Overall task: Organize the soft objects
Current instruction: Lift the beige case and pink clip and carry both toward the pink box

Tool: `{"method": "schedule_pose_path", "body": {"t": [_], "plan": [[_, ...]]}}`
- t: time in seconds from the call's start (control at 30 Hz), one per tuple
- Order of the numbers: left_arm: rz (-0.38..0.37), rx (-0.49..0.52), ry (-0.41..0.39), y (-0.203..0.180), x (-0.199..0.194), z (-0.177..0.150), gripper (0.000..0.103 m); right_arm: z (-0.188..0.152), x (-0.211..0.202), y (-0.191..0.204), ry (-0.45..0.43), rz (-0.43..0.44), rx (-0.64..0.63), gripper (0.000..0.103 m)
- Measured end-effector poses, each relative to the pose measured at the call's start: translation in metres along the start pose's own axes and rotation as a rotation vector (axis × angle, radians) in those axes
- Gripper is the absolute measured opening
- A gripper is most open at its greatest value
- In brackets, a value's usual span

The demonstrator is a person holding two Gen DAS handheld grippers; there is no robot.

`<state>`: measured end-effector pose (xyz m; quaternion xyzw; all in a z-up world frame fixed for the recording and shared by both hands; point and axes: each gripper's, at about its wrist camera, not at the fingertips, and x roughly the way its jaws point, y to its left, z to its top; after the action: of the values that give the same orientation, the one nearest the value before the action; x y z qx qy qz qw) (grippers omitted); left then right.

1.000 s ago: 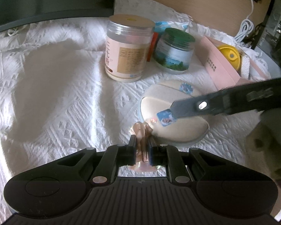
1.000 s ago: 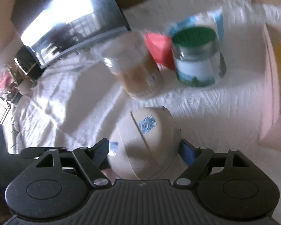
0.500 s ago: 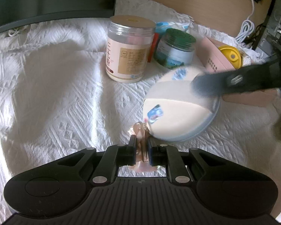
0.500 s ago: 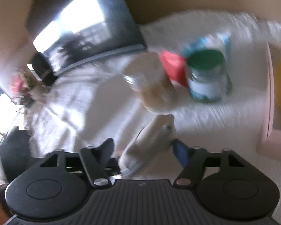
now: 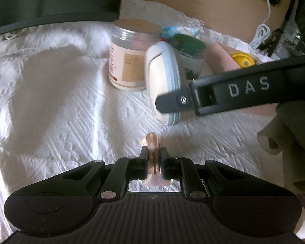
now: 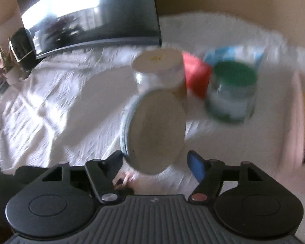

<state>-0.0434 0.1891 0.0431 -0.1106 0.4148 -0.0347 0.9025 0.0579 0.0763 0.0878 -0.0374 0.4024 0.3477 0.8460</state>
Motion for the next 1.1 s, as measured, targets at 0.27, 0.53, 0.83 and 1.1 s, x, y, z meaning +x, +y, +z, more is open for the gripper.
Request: {"method": "schedule_pose_path", "body": {"t": [0.27, 0.53, 0.83, 1.1], "plan": [[-0.004, 0.07, -0.093, -0.005, -0.005, 0.02, 0.015, 0.008, 0.001, -0.006, -0.028, -0.021, 0.027, 0.071], [-0.064, 0.104, -0.096, -0.025, 0.007, 0.029, 0.015, 0.022, 0.007, -0.021, -0.019, -0.072, 0.083, 0.071], [-0.049, 0.104, -0.053, -0.024, 0.012, 0.031, 0.015, 0.041, 0.036, -0.007, 0.005, -0.195, -0.003, 0.043], [-0.15, 0.131, 0.021, -0.04, 0.004, 0.016, 0.015, 0.015, -0.034, -0.021, -0.042, -0.118, -0.009, 0.043]]}}
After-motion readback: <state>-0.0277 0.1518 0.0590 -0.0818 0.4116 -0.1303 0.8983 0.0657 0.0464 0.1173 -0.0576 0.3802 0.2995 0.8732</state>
